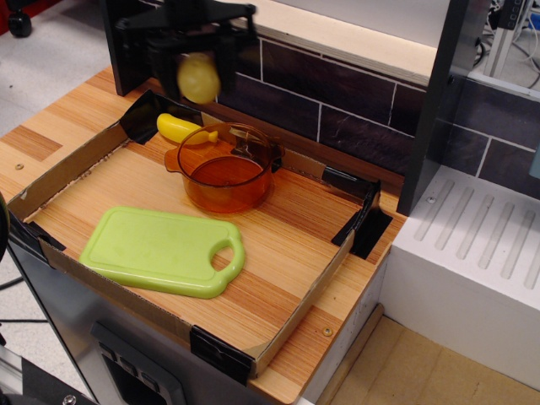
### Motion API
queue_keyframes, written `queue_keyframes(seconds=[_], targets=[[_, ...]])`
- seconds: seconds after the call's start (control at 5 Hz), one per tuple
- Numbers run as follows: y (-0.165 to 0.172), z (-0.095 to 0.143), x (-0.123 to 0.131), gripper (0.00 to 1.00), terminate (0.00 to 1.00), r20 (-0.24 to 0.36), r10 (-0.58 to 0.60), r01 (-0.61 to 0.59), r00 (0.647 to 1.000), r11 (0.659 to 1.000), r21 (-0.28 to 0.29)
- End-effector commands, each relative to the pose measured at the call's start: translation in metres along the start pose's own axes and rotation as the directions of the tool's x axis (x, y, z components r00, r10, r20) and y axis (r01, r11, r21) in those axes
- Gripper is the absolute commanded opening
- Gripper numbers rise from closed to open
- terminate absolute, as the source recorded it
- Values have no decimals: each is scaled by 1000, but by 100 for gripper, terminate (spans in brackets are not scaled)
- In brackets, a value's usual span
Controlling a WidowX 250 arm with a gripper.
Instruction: Put potato in pot
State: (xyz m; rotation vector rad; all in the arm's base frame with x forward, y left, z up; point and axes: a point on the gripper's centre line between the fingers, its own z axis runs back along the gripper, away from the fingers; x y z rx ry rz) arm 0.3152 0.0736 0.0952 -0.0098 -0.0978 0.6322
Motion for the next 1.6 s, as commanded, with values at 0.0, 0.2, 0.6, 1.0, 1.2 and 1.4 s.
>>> queue_keyframes(seconds=[0.0, 0.2, 0.6, 1.0, 1.2, 1.4], targets=[[6, -11, 2, 100, 0, 27, -8, 7, 1000, 1000, 27], [8, -17, 5, 100, 0, 13, -14, 13, 1000, 999, 53], [13, 23, 6, 100, 0, 25, -31, 31, 999, 999, 28], [21, 58, 8, 100, 0, 25, -48, 49, 999, 999, -24], [21, 58, 8, 100, 0, 25, -48, 49, 999, 999, -24], [21, 58, 8, 100, 100, 25, -48, 49, 999, 999, -24]])
